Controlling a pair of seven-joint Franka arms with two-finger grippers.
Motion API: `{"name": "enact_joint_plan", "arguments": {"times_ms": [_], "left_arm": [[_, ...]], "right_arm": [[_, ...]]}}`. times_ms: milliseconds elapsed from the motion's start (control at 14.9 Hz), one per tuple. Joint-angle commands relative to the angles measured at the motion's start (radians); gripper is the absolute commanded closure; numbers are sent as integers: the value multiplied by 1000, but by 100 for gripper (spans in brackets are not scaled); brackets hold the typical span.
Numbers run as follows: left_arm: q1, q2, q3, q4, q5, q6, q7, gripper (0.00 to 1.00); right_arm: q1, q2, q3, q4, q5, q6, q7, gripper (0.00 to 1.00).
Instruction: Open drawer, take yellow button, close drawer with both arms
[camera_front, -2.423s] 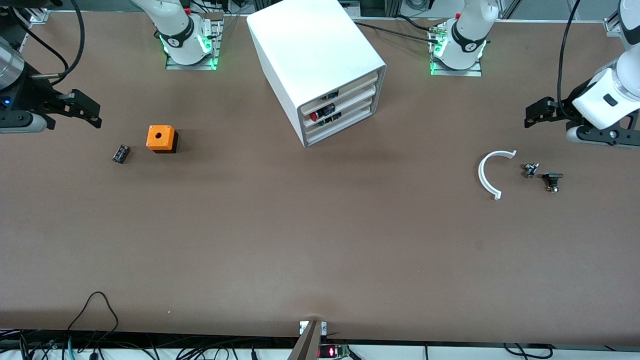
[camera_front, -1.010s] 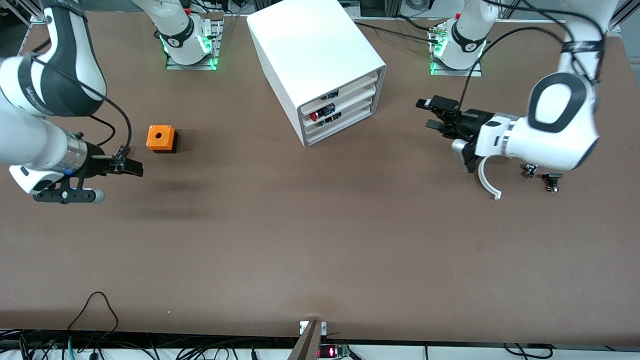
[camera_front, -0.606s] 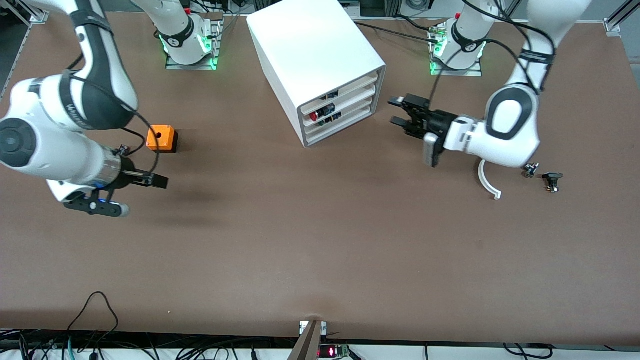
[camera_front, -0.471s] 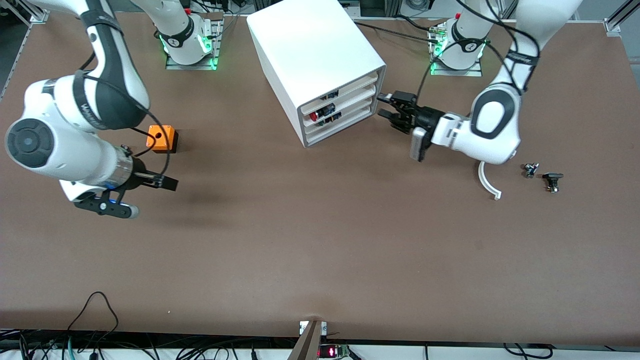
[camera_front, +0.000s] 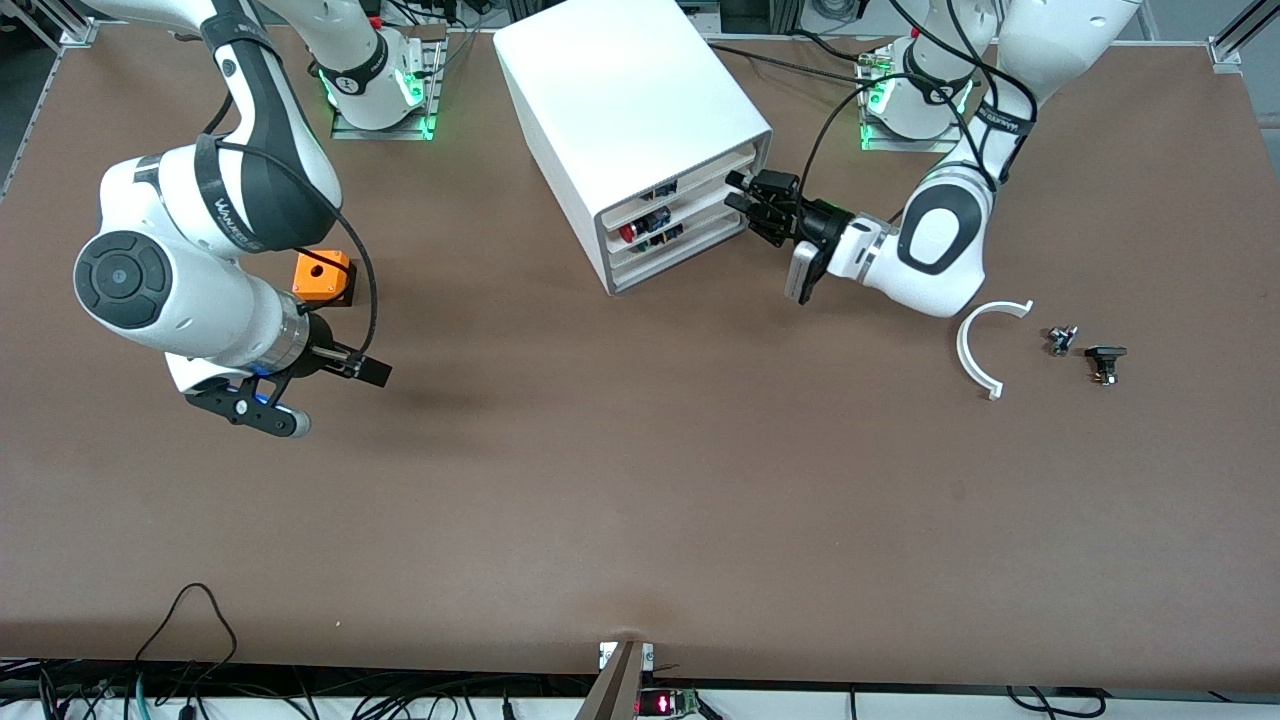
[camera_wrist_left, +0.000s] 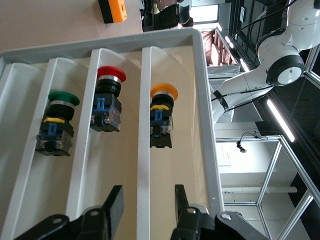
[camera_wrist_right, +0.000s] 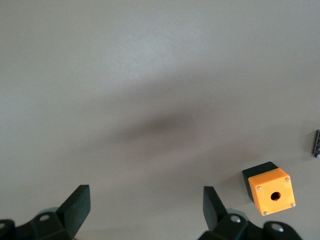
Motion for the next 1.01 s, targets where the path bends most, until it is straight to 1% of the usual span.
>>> {"name": "enact_joint_plan", "arguments": {"times_ms": [0, 202, 269, 337, 404, 471, 538, 808, 942], "left_arm": [[6, 13, -30, -25, -30, 13, 31, 54], [6, 16, -50, -33, -33, 24, 31, 56], [6, 16, -73, -37, -39, 27, 33, 61], [6, 16, -82, -41, -41, 51, 33, 63], [6, 16, -89, -42, -43, 68, 33, 69], [6, 18, -95, -42, -43, 68, 33, 89], [7, 16, -95, -41, -43, 68, 33, 100], [25, 18, -86, -27, -32, 68, 25, 100], [68, 24, -82, 5, -4, 67, 16, 100]], "right_arm": [[33, 70, -2, 131, 10, -61, 90, 0], [49, 102, 1, 198, 18, -85, 169, 0], [50, 108, 4, 211, 18, -85, 189, 0], [56, 111, 4, 226, 21, -84, 208, 0], [67, 125, 4, 246, 31, -85, 230, 0], [69, 136, 4, 269, 41, -85, 258, 0], [72, 146, 4, 283, 48, -85, 276, 0], [92, 191, 10, 349, 55, -85, 359, 0], [102, 215, 24, 386, 55, -81, 419, 0]]}}
